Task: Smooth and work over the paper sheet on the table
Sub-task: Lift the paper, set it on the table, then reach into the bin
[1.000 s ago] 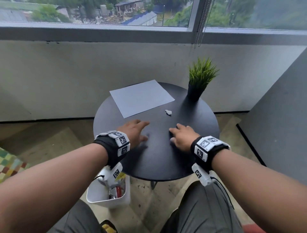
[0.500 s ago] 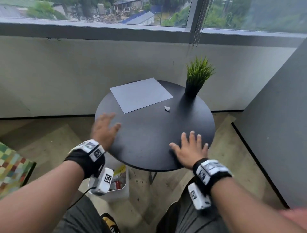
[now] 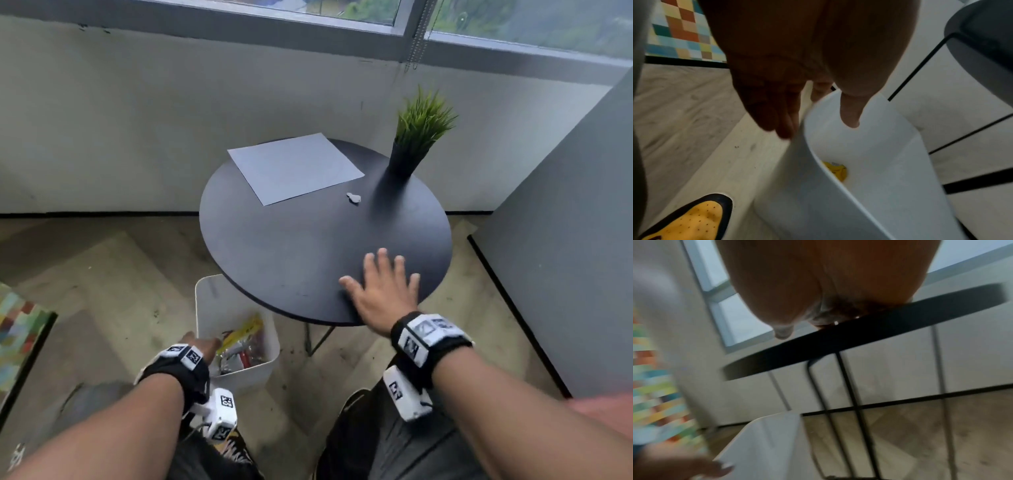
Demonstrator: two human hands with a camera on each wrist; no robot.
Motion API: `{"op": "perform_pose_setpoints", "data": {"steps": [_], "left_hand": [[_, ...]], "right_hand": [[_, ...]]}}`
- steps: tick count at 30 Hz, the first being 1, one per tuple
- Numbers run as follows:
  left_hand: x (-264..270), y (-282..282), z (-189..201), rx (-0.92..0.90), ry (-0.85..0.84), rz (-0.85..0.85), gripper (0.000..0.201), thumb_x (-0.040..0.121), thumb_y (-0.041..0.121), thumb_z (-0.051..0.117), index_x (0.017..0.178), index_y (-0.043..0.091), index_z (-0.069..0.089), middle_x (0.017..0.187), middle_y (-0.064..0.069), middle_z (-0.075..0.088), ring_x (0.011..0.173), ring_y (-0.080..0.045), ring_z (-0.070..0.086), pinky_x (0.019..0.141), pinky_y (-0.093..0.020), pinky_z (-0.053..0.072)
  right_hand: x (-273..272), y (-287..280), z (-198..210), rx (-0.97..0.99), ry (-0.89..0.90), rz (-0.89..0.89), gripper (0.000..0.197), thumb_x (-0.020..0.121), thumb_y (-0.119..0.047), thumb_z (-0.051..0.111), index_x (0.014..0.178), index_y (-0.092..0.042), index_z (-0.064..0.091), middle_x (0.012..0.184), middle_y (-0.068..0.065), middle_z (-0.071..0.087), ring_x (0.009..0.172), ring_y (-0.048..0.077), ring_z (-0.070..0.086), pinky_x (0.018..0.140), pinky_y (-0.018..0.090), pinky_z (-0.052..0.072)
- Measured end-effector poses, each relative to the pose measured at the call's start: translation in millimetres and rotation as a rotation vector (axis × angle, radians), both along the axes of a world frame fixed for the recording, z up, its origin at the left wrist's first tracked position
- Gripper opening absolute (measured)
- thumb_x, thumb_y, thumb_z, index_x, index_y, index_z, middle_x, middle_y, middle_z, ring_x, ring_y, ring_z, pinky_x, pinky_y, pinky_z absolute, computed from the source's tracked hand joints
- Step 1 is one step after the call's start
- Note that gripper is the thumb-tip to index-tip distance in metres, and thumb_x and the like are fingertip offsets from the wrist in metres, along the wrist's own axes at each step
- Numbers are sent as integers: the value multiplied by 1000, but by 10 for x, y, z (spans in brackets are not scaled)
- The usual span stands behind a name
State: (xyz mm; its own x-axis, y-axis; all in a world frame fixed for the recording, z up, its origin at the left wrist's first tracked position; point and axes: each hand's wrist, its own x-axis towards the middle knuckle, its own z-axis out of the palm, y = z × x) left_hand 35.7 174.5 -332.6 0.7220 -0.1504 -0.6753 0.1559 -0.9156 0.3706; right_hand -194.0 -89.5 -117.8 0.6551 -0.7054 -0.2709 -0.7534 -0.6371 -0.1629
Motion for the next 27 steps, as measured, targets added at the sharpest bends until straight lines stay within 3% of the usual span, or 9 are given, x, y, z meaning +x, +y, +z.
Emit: {"op": "perform_pose_setpoints", "data": {"steps": [3, 6, 9, 11, 13, 17, 21, 24, 27], "left_hand": [[-324, -84, 656, 41, -31, -262, 60, 92, 35, 69, 142, 10, 49, 137, -18, 60, 123, -33, 60, 90, -31, 46], [-433, -41, 952, 106, 0, -562, 54, 86, 43, 71, 134, 24, 53, 127, -6, 67, 115, -27, 66, 91, -30, 52], [-475, -159, 1140, 56, -39, -454, 49, 92, 23, 67, 137, 9, 55, 126, -17, 65, 113, -34, 66, 94, -37, 54], [-471, -232, 1238, -70, -36, -261, 43, 94, 8, 57, 134, -1, 45, 109, -24, 64, 88, -38, 68, 72, -44, 59], [-507, -235, 1445, -93, -42, -197, 39, 95, 7, 53, 129, 1, 34, 92, -21, 58, 69, -37, 66, 52, -42, 54], [-638, -83, 1764, -127, -74, -159, 53, 93, 5, 55, 137, 10, 26, 82, -13, 53, 64, -32, 65, 48, -32, 56], [-695, 88, 1833, -225, -25, -113, 66, 90, 6, 50, 145, 20, 17, 89, -29, 61, 47, -36, 63, 42, -35, 51], [-732, 158, 1845, -290, -30, -42, 64, 89, 2, 48, 144, 16, 19, 98, -32, 59, 44, -34, 60, 38, -33, 47], [-781, 190, 1836, -332, 18, -4, 70, 87, 1, 49, 146, 20, 17, 103, -32, 57, 46, -37, 61, 41, -37, 50]], "right_hand": [[-18, 512, 128, 124, -78, 399, 88, 84, -78, 13, 156, -28, 3, 163, -8, -8, 149, 13, -14, 120, 44, -8], [-89, 365, 242, 220, -293, 311, 87, 86, -72, 28, 156, -26, 5, 163, -11, 0, 149, 6, -6, 122, 38, -2], [-171, -91, 155, 89, -257, -148, 81, 93, -66, 31, 155, -21, 7, 164, -2, 0, 151, 18, -3, 121, 49, 4], [-178, -101, 59, 6, -85, -202, 83, 91, -70, 22, 155, -19, 10, 164, 3, -1, 150, 25, -5, 119, 54, 2], [-97, 163, -18, -10, -28, -135, 87, 88, -75, 13, 155, -21, 6, 164, 1, -7, 149, 28, -13, 117, 58, -5], [115, 947, -6, 35, -33, 174, 93, 82, -80, 3, 155, -23, -7, 161, -3, -20, 146, 26, -24, 114, 58, -15], [158, 1167, 284, 304, -242, 539, 90, 86, -74, 28, 155, -24, -2, 164, -5, 0, 150, 11, -4, 121, 34, -3], [58, 498, 283, 215, -377, 193, 85, 91, -66, 36, 156, -21, 4, 163, -6, 4, 150, 12, 1, 122, 39, 2], [-128, 20, 189, 60, -151, -170, 81, 93, -66, 26, 155, -16, 10, 164, 4, 5, 150, 25, 3, 120, 52, 7]]}}
